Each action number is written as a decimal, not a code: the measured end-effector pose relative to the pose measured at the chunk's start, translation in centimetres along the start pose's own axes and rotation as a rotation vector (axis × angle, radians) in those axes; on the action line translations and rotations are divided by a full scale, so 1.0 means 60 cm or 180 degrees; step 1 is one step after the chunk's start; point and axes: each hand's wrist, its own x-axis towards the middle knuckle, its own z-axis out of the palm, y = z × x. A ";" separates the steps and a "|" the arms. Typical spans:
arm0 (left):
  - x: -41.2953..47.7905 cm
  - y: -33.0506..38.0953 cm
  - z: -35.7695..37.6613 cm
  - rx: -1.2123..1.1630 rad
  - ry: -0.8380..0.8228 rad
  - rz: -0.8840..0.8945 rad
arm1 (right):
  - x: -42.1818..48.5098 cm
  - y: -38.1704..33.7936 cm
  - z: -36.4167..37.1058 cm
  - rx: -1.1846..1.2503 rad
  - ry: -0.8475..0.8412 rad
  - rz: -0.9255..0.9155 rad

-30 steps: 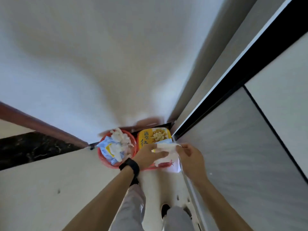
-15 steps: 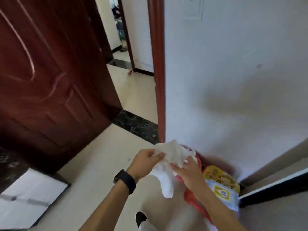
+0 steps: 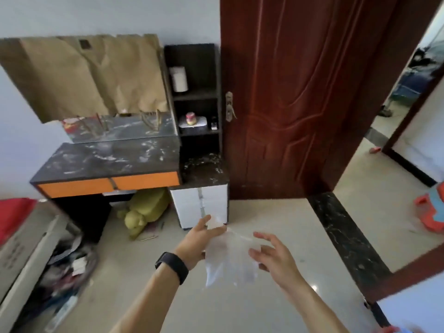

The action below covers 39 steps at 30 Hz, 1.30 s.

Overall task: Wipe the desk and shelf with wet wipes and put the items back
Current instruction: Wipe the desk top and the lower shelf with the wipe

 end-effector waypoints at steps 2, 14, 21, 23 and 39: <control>-0.001 0.005 -0.111 0.0085 -0.0027 0.0107 | 0.046 -0.021 0.091 -0.0208 -0.0179 -0.0084; 0.000 0.038 -0.543 0.2340 0.1371 0.0685 | 0.231 -0.146 0.502 -0.1970 -0.0716 -0.1111; 0.049 0.077 -0.686 0.2033 0.1710 0.0669 | 0.360 -0.192 0.639 -0.2285 -0.0897 -0.1566; 0.073 0.090 -0.719 0.1213 0.1496 0.0679 | 0.401 -0.200 0.680 -0.1855 -0.1064 -0.1112; 0.346 0.205 -1.023 0.0001 0.1439 0.0071 | 0.750 -0.243 0.995 -0.1666 -0.2512 -0.0454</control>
